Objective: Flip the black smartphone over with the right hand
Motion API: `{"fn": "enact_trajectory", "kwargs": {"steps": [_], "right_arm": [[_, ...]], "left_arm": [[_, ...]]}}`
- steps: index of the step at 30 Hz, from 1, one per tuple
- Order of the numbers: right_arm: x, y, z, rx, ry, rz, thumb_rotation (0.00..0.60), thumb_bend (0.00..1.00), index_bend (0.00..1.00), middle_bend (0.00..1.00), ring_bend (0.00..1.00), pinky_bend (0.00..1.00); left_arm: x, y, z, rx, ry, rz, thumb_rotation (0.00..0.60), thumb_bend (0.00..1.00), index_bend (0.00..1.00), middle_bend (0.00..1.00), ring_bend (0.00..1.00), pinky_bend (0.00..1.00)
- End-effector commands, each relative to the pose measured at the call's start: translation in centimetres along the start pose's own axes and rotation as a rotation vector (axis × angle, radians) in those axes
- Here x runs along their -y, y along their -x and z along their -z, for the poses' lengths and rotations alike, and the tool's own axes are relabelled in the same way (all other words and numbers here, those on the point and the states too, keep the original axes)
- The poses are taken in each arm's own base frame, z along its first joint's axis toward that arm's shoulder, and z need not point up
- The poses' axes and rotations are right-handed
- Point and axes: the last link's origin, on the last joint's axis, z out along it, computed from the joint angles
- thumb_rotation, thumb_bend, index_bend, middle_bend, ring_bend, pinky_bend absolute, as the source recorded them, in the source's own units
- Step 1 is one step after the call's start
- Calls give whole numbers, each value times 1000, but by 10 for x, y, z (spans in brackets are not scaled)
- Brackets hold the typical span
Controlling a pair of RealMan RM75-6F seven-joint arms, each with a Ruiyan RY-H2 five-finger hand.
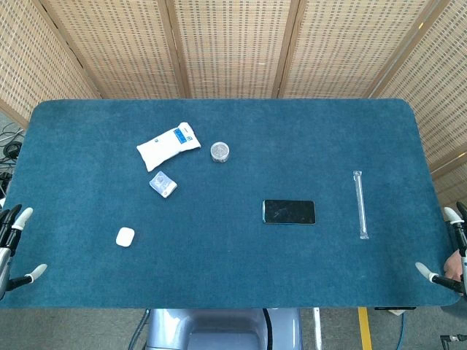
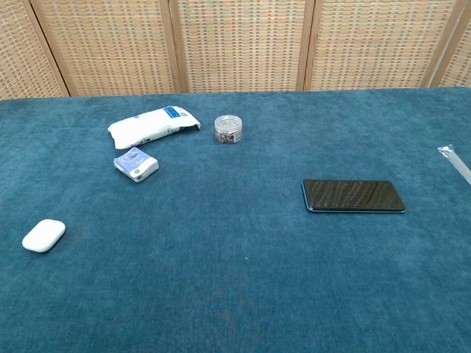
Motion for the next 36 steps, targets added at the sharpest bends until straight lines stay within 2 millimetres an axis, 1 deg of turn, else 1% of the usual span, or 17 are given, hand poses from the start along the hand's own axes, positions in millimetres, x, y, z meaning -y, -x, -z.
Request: {"fn": "enact_trajectory", "kwargs": {"steps": [1, 9, 11, 13, 14, 16, 17, 18, 20, 22, 23, 26, 30, 31, 36], "right_arm": [[1, 1, 1, 6, -4, 5, 600, 0, 0, 0, 0, 0], [4, 9, -2, 41, -12, 16, 600, 0, 0, 0, 0, 0], [8, 13, -6, 61, -30, 12, 600, 0, 0, 0, 0, 0], [16, 20, -16, 91, -64, 15, 600, 0, 0, 0, 0, 0], [22, 24, -25, 111, -91, 27, 600, 0, 4, 0, 0, 0], [38, 30, -45, 148, -151, 33, 600, 0, 51, 0, 0, 0], [44, 32, -53, 159, -172, 31, 600, 0, 99, 0, 0, 0], [55, 36, -66, 173, -212, 31, 600, 0, 146, 0, 0, 0], [72, 45, -86, 195, -272, 40, 600, 0, 195, 0, 0, 0], [95, 59, -108, 246, -322, 15, 600, 0, 219, 0, 0, 0], [103, 64, -114, 264, -331, 2, 600, 0, 231, 0, 0, 0], [136, 87, -138, 330, -358, -40, 600, 13, 250, 0, 0, 0], [164, 111, -157, 374, -358, -39, 600, 35, 258, 0, 0, 0], [173, 121, -163, 385, -358, -24, 600, 39, 261, 0, 0, 0], [201, 153, -174, 426, -326, 10, 600, 53, 273, 0, 0, 0]], "left_arm": [[0, 0, 0, -1, 0, -1, 600, 0, 0, 0, 0, 0], [1, 0, -1, 0, -5, 1, 600, 0, 0, 0, 0, 0], [1, 0, -2, -2, -9, 3, 600, 0, 0, 0, 0, 0], [2, -1, -4, -4, -10, 5, 600, 0, 0, 0, 0, 0], [2, -1, -5, -8, -11, 4, 600, 0, 0, 0, 0, 0], [2, -1, -6, -7, -14, 0, 600, 0, 0, 0, 0, 0], [2, 0, -7, -6, -15, -1, 600, 0, 0, 0, 0, 0], [2, 1, -9, -5, -20, -4, 600, 0, 0, 0, 0, 0], [3, 2, -12, -9, -30, -18, 600, 0, 0, 0, 0, 0], [3, 6, -16, -5, -39, -37, 600, 0, 0, 0, 0, 0], [2, 7, -17, -1, -42, -38, 600, 0, 0, 0, 0, 0], [4, 11, -22, 10, -57, -42, 600, 0, 0, 0, 0, 0], [6, 13, -27, 25, -72, -39, 600, 0, 0, 0, 0, 0], [7, 14, -29, 30, -77, -37, 600, 0, 0, 0, 0, 0], [10, 16, -34, 46, -91, -32, 600, 0, 0, 0, 0, 0]]}}
